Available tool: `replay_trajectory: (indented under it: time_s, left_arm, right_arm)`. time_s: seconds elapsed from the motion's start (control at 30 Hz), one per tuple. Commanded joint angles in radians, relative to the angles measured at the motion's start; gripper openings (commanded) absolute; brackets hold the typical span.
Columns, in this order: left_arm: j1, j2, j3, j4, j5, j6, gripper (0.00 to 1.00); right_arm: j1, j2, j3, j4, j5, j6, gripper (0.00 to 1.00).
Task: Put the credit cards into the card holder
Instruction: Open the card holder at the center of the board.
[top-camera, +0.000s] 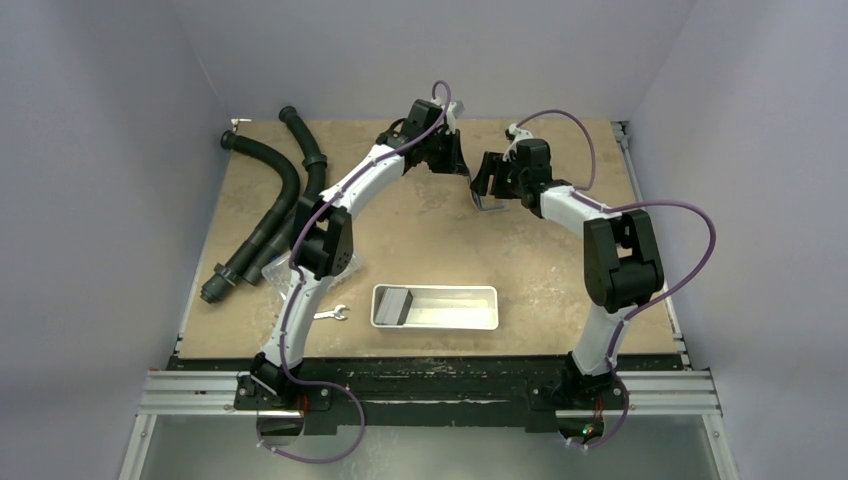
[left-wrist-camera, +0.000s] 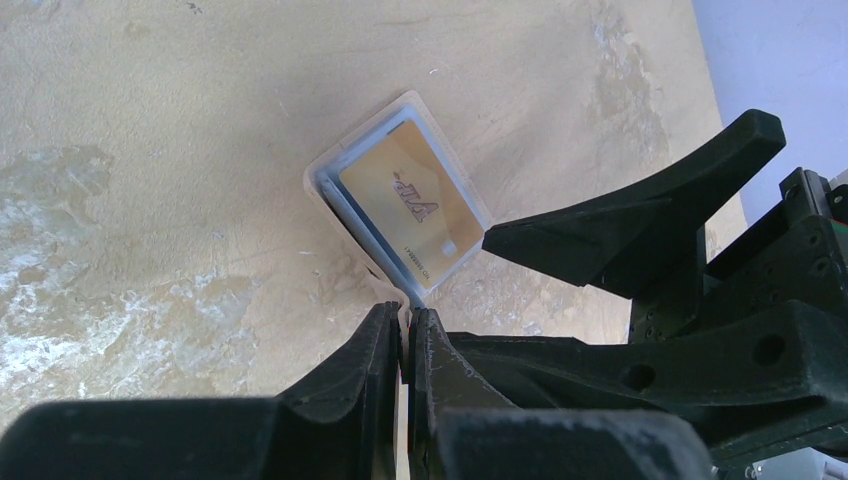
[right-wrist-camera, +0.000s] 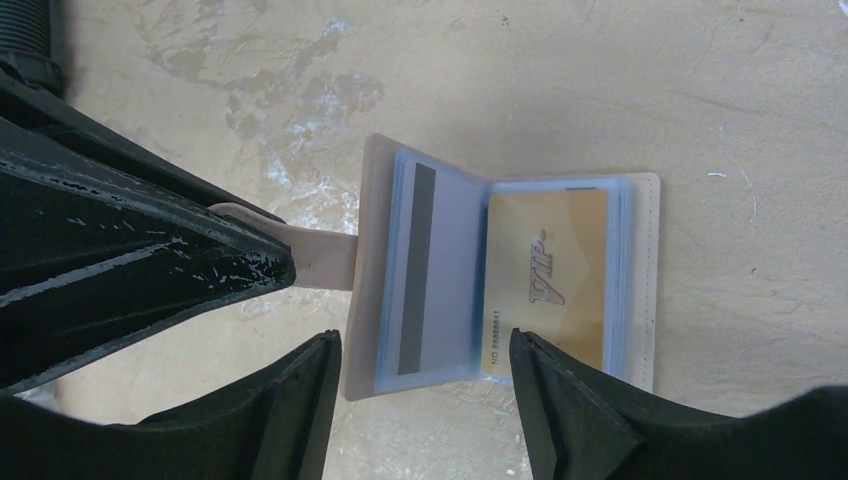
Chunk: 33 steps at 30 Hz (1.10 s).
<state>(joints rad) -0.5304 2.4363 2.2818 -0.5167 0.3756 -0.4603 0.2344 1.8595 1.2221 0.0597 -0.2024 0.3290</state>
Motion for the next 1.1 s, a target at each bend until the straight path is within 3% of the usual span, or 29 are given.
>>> replay_trajectory:
  time_s: [0.0, 0.27, 0.67, 0.9, 1.07]
  left_arm:
    - [0.005, -0.044, 0.015, 0.039, 0.023, -0.012, 0.00]
    - [0.006, -0.054, -0.006, 0.008, -0.018, 0.020, 0.00]
    - [0.005, -0.060, -0.002, 0.012, -0.014, 0.020, 0.00]
    - [0.007, -0.073, -0.029, -0.001, -0.039, 0.043, 0.00]
    - [0.006, -0.077, -0.038, -0.017, -0.058, 0.062, 0.00]
  right_arm:
    - [0.000, 0.000, 0.008, 0.028, -0.007, 0.001, 0.68]
    - [0.000, 0.003, 0.014, 0.022, -0.019, -0.001, 0.63]
    - [0.003, 0.058, 0.039, -0.008, -0.033, -0.021, 0.66]
    - [0.003, 0.017, 0.019, -0.016, 0.099, -0.002, 0.58]
    - [0.003, -0.019, -0.002, -0.008, 0.175, 0.011, 0.58]
